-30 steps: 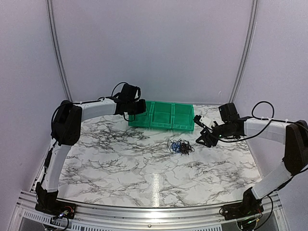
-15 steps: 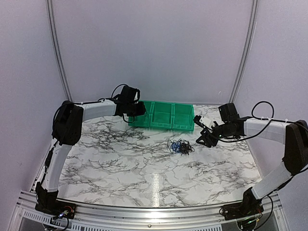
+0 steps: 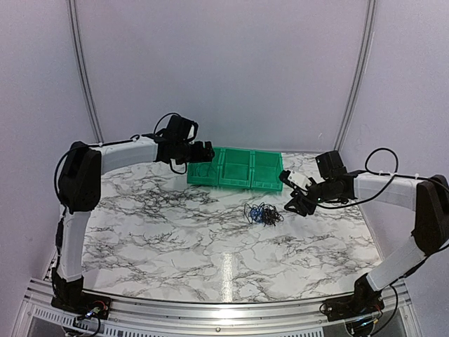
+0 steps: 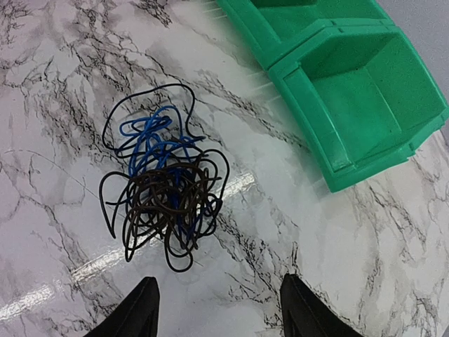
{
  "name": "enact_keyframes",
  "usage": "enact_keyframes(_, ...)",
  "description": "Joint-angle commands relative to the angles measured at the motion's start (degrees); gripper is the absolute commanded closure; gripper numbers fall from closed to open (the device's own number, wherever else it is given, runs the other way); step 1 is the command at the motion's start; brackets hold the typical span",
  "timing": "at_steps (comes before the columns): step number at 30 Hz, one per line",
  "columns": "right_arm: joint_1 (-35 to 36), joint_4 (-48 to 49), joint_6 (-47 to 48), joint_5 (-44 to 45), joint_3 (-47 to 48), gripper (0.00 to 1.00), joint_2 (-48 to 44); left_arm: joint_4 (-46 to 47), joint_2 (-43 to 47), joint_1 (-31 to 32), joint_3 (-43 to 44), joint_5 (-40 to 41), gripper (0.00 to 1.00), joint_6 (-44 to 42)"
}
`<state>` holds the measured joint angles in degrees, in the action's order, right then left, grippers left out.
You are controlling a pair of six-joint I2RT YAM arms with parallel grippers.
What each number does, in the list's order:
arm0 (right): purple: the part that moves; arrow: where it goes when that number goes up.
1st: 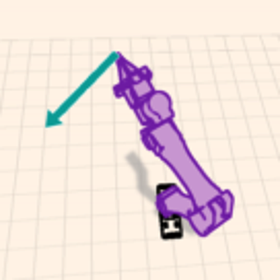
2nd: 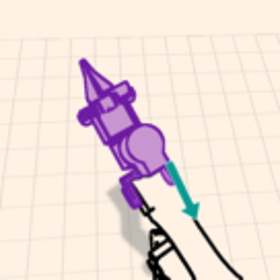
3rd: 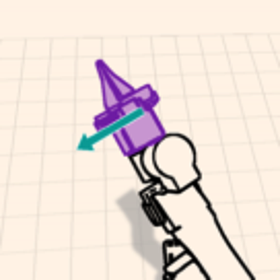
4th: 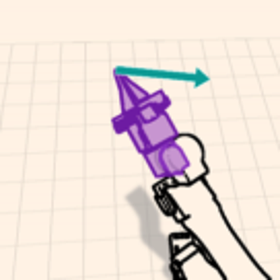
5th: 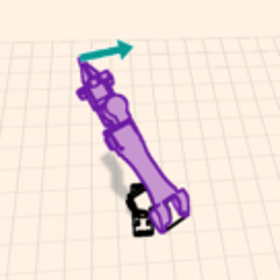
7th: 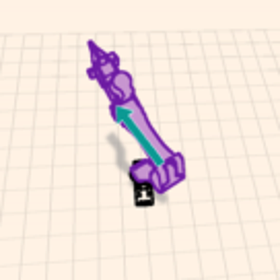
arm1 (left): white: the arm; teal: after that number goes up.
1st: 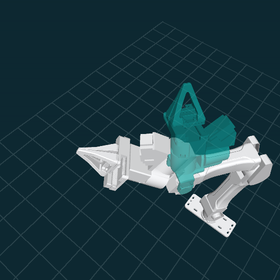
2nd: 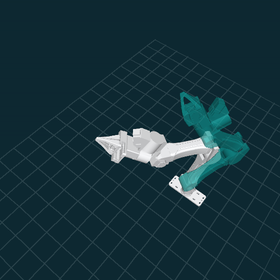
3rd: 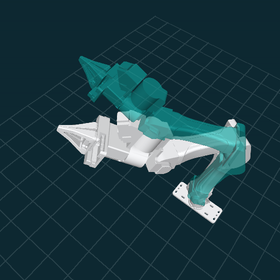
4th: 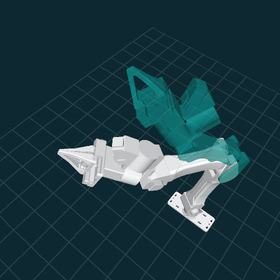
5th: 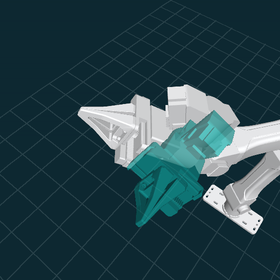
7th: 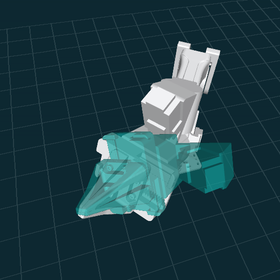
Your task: Untangle the cables
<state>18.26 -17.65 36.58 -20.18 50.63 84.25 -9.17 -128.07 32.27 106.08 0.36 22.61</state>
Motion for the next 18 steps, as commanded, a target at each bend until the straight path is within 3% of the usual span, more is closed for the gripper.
enact_keyframes(1, 0.6, -0.4, 0.6, 0.8, 0.5, 0.41, -2.1, -3.1, 9.2, -0.2, -1.6, 2.9, 0.01, -3.4)
enact_keyframes(5, 0.6, -0.3, 0.5, 0.3, 0.2, 0.41, -4.3, -8.3, 14.1, 0.1, -2.2, 4.9, 0.01, -8.1)
enact_keyframes(11, 0.6, 0.2, -1.3, -2.9, -0.1, 0.41, -6.7, -7.2, 26.7, 4.6, -10.7, 6.1, 0.01, -19.3)
enact_keyframes(13, 0.6, 0.0, -2.6, -4.5, 0.3, 0.41, -7.2, -4.7, 31.8, 9.7, -15.2, 12.0, 0.01, -26.9)
enact_keyframes(15, 0.6, -0.2, -3.0, -6.1, -0.1, 0.40, -7.9, -0.3, 34.6, 15.8, -19.8, 27.6, 0.01, -32.8)
enact_keyframes(17, 0.6, 0.1, -2.3, -6.9, -1.0, 0.40, -8.4, 3.0, 34.9, 17.3, -24.1, 31.6, 0.01, -34.7)
enact_keyframes(18, 0.6, 0.4, -1.8, -6.7, -1.3, 0.40, -8.2, 3.5, 34.2, 17.3, -25.4, 32.4, 0.01, -31.6)
